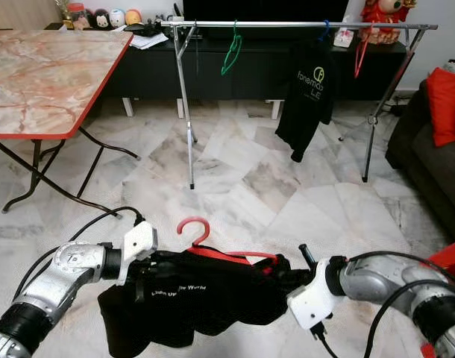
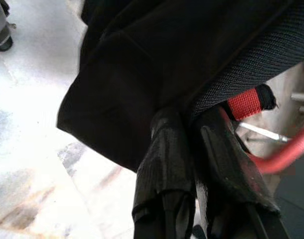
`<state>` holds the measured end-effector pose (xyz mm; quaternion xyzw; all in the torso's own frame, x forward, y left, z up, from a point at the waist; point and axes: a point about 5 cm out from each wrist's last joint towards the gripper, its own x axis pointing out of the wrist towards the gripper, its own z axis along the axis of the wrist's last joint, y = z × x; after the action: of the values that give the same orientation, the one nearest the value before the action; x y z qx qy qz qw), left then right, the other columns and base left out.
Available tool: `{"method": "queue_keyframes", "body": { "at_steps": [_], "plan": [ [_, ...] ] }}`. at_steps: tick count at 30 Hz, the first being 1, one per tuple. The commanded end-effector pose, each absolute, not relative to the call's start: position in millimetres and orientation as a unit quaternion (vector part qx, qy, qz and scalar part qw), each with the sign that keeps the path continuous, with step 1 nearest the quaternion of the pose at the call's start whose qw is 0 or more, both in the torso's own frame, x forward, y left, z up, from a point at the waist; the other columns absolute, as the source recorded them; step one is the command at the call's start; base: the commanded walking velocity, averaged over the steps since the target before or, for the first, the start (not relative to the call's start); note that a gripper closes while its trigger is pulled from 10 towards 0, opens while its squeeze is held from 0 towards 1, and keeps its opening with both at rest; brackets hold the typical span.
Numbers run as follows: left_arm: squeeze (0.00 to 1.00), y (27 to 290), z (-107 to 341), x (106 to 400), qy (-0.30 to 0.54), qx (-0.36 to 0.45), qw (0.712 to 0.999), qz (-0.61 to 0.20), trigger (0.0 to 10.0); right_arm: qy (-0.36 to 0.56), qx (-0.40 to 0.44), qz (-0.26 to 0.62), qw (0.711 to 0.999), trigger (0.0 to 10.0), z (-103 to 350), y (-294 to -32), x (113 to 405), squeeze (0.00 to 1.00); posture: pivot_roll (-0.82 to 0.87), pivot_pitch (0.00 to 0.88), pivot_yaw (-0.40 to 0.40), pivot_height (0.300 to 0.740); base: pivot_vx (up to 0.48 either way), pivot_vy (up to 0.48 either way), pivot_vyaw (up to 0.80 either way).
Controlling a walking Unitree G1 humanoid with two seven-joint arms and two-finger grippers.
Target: Hang hanger
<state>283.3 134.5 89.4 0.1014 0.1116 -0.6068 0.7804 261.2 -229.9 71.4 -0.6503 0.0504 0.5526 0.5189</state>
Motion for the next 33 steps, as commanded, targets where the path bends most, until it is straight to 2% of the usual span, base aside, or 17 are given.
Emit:
{"method": "queue_keyframes", "body": {
  "at_steps": [1,2,3,5,9,10,12,13,14,15,19,20,22,27,28,29,33],
  "plan": [
    [0.0,147,120,291,0.056,0.063,0.8,-0.595,10.0,0.113,-0.661,0.568,0.478,0.0,58,-251,247,0.0,-0.12,0.0,-0.056,0.74,0.0,0.0,0.0],
    [0.0,147,120,291,0.056,0.063,0.8,-0.595,10.0,0.113,-0.661,0.568,0.478,0.0,58,-251,247,0.0,-0.12,0.0,-0.056,0.74,0.0,0.0,0.0],
    [0.0,150,117,282,0.081,0.087,0.77,-0.627,10.0,0.122,-0.661,0.571,0.471,0.0,57,-254,244,0.0,-0.12,0.0,-0.056,0.74,0.0,0.0,0.0],
    [0.0,154,114,275,0.099,0.109,0.748,-0.647,10.0,0.134,-0.66,0.575,0.464,0.0,57,-258,240,0.0,-0.12,0.0,-0.058,0.74,0.0,0.0,0.0],
    [0.0,158,117,273,0.112,0.104,0.737,-0.658,10.0,0.149,-0.666,0.573,0.453,0.0,56,-263,239,0.0,-0.12,0.0,-0.061,0.74,0.0,0.0,0.0],
    [0.0,162,119,268,0.13,0.106,0.718,-0.676,10.0,0.156,-0.669,0.571,0.45,0.0,56,-265,239,0.0,-0.12,0.0,-0.063,0.74,0.0,0.0,0.0],
    [0.0,164,120,264,0.14,0.106,0.708,-0.684,10.0,0.159,-0.67,0.57,0.448,0.0,56,-265,238,0.0,-0.12,0.0,-0.063,0.74,0.0,0.0,0.0],
    [0.0,168,119,260,0.157,0.108,0.693,-0.695,10.0,0.161,-0.667,0.573,0.448,0.0,55,-265,237,0.0,-0.12,0.0,-0.064,0.74,0.0,0.0,0.0],
    [0.0,179,114,253,0.197,0.157,0.661,-0.707,10.0,0.165,-0.666,0.574,0.447,0.0,56,-266,236,0.0,-0.12,0.0,-0.066,0.74,0.0,0.0,0.0],
    [0.0,184,112,251,0.215,0.175,0.65,-0.707,10.0,0.168,-0.667,0.573,0.445,0.0,56,-268,236,0.0,-0.12,0.0,-0.066,0.74,0.0,0.0,0.0],
    [0.0,200,106,250,0.245,0.239,0.63,-0.697,10.0,0.179,-0.673,0.571,0.435,0.0,58,-273,236,0.0,-0.12,0.0,-0.067,0.74,0.0,0.0,0.0],
    [0.0,201,106,251,0.244,0.238,0.633,-0.695,10.0,0.181,-0.674,0.571,0.434,0.0,58,-274,236,0.0,-0.12,0.0,-0.067,0.74,0.0,0.0,0.0],
    [0.0,199,112,259,0.222,0.222,0.664,-0.679,10.0,0.188,-0.671,0.57,0.435,0.0,58,-275,236,0.0,-0.12,0.0,-0.068,0.74,0.0,0.0,0.0],
    [0.0,202,123,269,0.194,0.224,0.694,-0.656,10.0,0.208,-0.661,0.577,0.432,0.0,59,-278,232,0.0,-0.12,0.0,-0.069,0.74,0.0,0.0,0.0],
    [0.0,202,126,272,0.182,0.225,0.705,-0.647,10.0,0.213,-0.655,0.579,0.435,0.0,58,-278,231,0.0,-0.12,0.0,-0.069,0.74,0.0,0.0,0.0],
    [0.0,203,134,281,0.153,0.218,0.734,-0.625,10.0,0.225,-0.646,0.586,0.435,0.0,57,-279,226,0.0,-0.13,0.0,-0.07,0.74,0.0,0.0,0.0],
    [0.0,203,148,286,0.124,0.179,0.753,-0.621,10.0,0.239,-0.636,0.595,0.429,0.0,52,-280,219,0.0,-0.13,0.0,-0.07,0.74,0.0,0.0,0.0]
  ]
}}
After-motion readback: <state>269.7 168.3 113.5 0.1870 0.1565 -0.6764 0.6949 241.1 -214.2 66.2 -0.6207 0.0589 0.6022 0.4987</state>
